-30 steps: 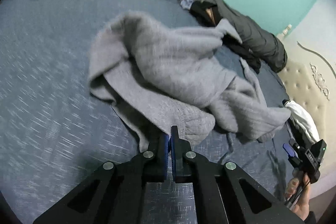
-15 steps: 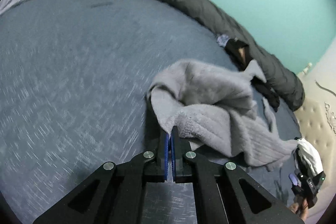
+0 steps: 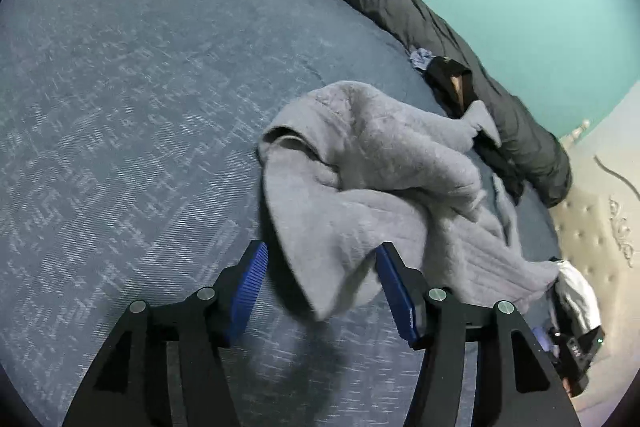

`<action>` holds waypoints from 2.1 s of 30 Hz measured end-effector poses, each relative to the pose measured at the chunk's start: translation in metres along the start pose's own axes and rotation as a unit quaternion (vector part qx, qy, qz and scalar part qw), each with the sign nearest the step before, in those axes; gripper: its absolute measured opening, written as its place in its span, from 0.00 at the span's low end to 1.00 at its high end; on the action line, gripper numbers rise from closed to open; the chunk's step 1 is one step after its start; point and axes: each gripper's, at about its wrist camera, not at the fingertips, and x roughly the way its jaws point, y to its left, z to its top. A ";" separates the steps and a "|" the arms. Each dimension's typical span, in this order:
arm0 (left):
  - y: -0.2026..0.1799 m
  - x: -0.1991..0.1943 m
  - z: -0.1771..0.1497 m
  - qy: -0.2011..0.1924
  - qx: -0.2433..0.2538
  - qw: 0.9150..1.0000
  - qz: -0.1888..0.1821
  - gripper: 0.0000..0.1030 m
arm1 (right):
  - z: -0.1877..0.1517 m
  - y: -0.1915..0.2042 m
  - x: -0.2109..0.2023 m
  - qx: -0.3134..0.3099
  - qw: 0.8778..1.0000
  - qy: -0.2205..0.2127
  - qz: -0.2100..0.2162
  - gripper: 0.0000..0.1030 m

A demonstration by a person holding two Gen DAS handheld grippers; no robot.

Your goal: Fold clothes

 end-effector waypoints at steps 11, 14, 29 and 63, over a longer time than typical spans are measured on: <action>-0.019 0.029 -0.003 0.036 0.077 0.996 0.022 0.13 | 0.000 0.002 0.004 -0.002 1.000 0.006 0.004 0.48; -0.019 0.018 0.002 0.012 0.076 0.997 0.031 0.08 | 0.001 0.002 0.002 -0.002 1.000 0.004 0.004 0.48; 0.006 -0.014 0.019 -0.051 0.024 0.998 0.037 0.08 | 0.084 -0.021 -0.005 0.000 0.996 0.009 -0.089 0.58; 0.008 -0.051 0.028 -0.106 0.011 0.994 0.032 0.08 | 0.177 0.017 -0.033 -0.059 0.989 0.055 -0.122 0.04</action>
